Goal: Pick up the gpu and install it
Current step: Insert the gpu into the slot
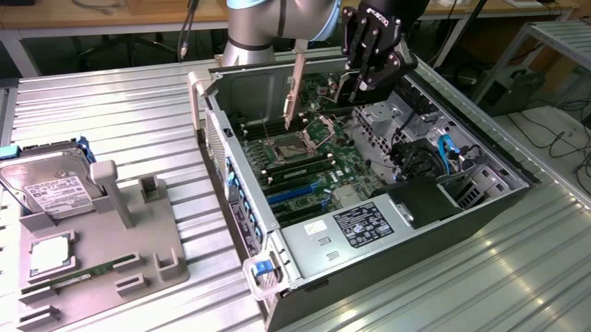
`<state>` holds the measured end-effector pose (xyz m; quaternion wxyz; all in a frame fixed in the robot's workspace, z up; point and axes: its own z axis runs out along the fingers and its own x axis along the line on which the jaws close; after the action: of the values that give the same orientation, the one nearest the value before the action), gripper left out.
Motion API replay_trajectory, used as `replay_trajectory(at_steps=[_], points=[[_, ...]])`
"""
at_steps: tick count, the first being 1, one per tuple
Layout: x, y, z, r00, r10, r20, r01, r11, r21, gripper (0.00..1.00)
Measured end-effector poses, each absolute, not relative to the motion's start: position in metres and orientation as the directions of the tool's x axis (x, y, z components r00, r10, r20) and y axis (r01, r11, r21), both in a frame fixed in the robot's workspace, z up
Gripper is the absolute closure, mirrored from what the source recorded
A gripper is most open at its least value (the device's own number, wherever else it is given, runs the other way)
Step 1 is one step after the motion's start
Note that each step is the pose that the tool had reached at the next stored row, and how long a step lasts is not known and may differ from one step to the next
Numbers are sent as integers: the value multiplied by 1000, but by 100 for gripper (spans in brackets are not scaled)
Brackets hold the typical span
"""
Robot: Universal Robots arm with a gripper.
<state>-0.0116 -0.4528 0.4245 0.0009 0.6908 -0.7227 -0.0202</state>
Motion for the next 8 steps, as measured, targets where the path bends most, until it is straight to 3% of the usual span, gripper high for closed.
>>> replay_trajectory(at_steps=[8], points=[[-12,-453,424,56,-998,-27,-998,-57,30,72]])
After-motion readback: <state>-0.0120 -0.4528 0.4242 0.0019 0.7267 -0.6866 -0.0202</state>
